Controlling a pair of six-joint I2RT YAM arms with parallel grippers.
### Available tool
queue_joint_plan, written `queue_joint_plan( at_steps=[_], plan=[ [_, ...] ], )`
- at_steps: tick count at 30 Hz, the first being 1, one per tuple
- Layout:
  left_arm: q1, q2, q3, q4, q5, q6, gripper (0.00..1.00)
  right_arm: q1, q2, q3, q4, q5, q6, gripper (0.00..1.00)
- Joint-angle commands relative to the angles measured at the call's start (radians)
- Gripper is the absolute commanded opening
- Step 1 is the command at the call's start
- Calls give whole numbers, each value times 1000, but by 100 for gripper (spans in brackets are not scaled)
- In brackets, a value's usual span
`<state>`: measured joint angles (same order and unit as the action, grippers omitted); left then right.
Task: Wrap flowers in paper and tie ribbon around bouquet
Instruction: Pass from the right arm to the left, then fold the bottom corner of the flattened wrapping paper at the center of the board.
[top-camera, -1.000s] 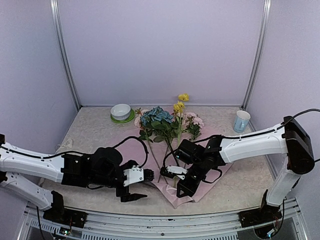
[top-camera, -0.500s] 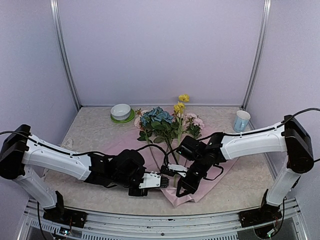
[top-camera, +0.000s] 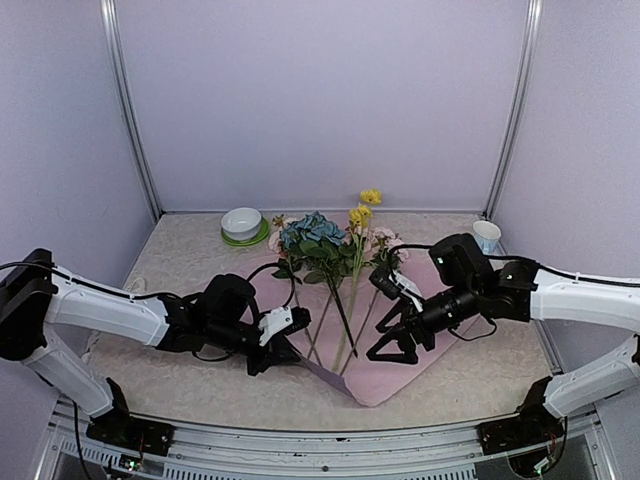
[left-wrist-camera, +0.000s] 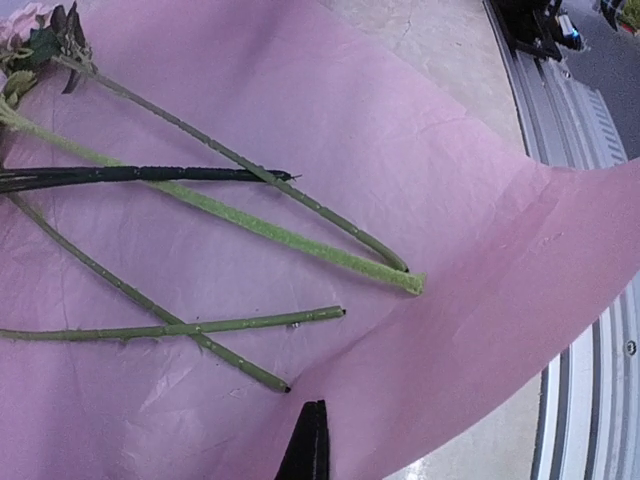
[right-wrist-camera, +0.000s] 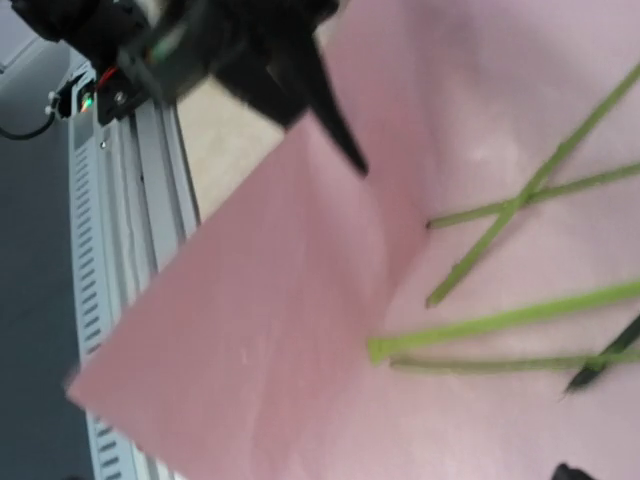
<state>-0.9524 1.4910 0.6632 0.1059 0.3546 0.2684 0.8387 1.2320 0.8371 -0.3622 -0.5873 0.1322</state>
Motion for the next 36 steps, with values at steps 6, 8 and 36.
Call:
queue_joint_plan(
  at_steps=[6,8,36],
  plan=[
    [104,53,-51,163,198,-282,0,105,-70,-269,315,-1,34,100],
    [106,51,-59,176,203,-293,0,158,-50,-302,369,66,13,100],
    [184,-69,-139,221,207,-356,0,323,208,-394,744,526,-145,11]
  ],
)
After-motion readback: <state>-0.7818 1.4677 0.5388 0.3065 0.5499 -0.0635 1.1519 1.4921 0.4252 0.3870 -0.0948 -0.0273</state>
